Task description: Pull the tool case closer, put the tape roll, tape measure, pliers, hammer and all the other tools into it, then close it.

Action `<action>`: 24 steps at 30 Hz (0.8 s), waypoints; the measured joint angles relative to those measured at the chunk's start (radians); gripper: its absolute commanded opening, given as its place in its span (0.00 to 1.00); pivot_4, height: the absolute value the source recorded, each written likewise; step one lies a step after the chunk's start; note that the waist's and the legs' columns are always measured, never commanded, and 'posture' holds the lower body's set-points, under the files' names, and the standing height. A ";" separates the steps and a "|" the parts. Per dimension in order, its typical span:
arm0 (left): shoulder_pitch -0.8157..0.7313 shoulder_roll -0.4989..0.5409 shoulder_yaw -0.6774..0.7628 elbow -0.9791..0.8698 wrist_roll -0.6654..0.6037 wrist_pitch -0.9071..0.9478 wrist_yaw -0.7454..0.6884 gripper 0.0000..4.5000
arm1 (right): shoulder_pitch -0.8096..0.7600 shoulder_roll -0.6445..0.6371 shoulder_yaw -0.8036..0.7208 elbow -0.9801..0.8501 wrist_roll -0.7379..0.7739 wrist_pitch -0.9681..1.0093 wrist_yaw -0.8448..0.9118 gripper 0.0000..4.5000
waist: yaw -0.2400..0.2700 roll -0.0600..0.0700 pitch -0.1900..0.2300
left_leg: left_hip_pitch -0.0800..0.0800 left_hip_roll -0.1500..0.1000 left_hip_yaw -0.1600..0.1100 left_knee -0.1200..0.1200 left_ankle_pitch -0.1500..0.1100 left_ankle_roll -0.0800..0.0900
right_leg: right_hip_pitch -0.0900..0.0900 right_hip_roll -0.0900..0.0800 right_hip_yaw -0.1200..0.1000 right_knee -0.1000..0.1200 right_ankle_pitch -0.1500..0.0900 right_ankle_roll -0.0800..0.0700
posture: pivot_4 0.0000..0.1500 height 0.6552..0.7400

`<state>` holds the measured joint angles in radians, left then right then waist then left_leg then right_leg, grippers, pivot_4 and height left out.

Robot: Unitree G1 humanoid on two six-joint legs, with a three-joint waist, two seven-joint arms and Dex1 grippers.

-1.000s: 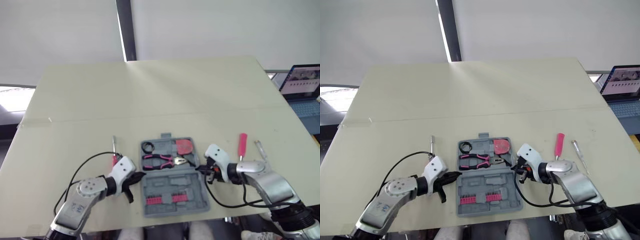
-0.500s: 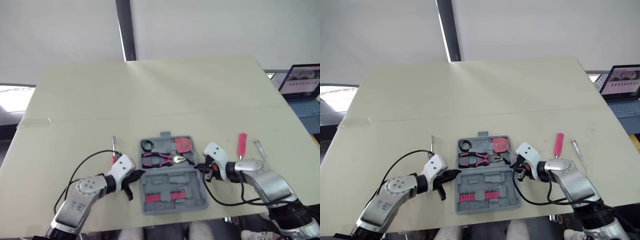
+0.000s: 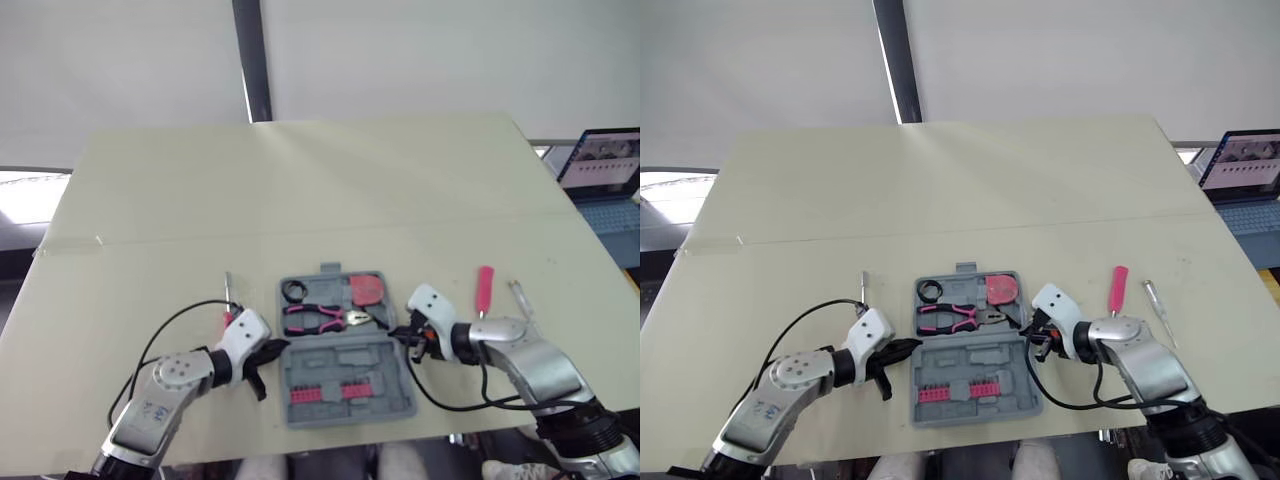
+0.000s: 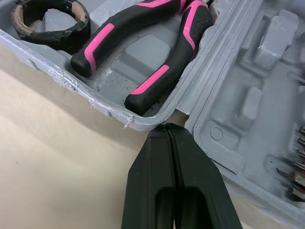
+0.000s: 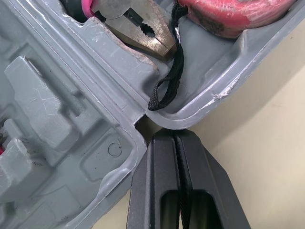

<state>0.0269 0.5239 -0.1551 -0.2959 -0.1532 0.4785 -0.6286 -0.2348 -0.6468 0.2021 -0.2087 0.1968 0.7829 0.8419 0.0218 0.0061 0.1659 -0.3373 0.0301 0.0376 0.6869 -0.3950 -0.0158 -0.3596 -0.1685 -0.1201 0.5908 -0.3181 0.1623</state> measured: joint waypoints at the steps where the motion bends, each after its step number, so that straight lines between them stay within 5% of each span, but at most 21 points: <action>1: 0.000 0.000 0.001 0.000 0.000 0.000 0.002 0.00 | -0.001 0.002 0.000 0.000 -0.001 0.000 -0.001 0.02 | 0.000 0.000 0.000 | 0.000 0.000 0.000 0.000 0.000 0.000 | 0.000 0.000 0.000 0.000 0.000 0.000 | 1.00 0.97; 24: -0.003 0.000 0.008 0.001 0.004 0.000 0.004 0.00 | -0.013 0.021 -0.001 0.013 -0.018 -0.005 -0.003 0.02 | -0.001 0.000 0.000 | 0.000 0.000 0.000 0.000 0.000 0.000 | 0.000 0.000 0.000 0.000 0.000 0.000 | 1.00 0.97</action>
<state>0.0243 0.5240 -0.1471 -0.2947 -0.1489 0.4790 -0.6248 -0.2483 -0.6262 0.2009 -0.1953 0.1789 0.7777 0.8388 0.0213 0.0061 0.1659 -0.3374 0.0300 0.0376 0.6866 -0.3950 -0.0158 -0.3598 -0.1685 -0.1201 0.5907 -0.3181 0.1623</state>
